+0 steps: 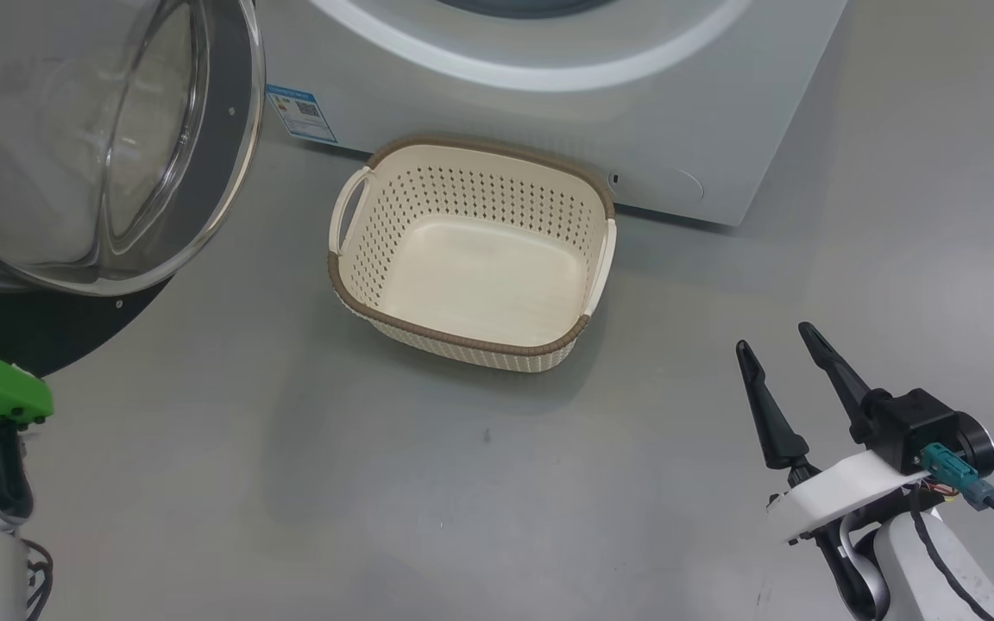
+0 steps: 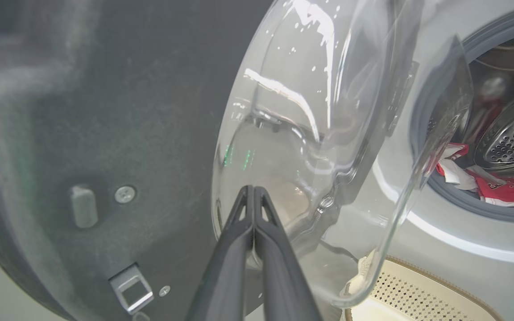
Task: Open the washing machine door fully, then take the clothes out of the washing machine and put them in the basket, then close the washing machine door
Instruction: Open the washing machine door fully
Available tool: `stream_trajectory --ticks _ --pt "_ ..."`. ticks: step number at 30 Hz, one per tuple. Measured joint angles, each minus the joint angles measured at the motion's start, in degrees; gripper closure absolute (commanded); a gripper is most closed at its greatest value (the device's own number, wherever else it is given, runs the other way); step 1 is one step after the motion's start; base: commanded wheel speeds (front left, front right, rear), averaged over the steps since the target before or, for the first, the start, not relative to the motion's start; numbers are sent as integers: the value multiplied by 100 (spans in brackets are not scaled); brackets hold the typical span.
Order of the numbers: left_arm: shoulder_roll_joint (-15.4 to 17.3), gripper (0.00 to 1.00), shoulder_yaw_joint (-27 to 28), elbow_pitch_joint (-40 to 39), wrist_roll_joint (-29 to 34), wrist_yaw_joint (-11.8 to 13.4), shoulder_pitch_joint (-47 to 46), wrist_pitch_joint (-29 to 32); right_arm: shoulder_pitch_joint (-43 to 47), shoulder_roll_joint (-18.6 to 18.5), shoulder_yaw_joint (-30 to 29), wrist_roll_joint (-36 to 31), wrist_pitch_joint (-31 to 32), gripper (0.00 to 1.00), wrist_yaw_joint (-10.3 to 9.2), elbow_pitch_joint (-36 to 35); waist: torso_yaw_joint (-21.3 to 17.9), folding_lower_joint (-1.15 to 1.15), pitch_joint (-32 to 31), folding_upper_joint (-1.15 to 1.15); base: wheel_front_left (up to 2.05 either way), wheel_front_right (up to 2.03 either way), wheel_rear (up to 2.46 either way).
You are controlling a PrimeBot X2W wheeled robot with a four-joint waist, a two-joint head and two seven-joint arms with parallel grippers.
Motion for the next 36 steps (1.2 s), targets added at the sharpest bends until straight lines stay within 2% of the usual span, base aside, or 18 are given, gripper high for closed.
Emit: stream_trajectory --ticks 13,24,36 --pt "-138 100 -439 -214 324 -201 193 -49 12 221 -111 208 0 0 0 33 -177 0 -663 0 0 0 0" --pt "-370 100 -1045 -446 587 -503 727 -51 131 288 -181 232 0 0 0 -24 -687 0 -1034 0 0 0 0" --pt "-709 100 -1258 -800 646 -554 1125 -92 286 305 -226 231 0 0 0 -151 -1169 0 -1231 0 0 0 0"
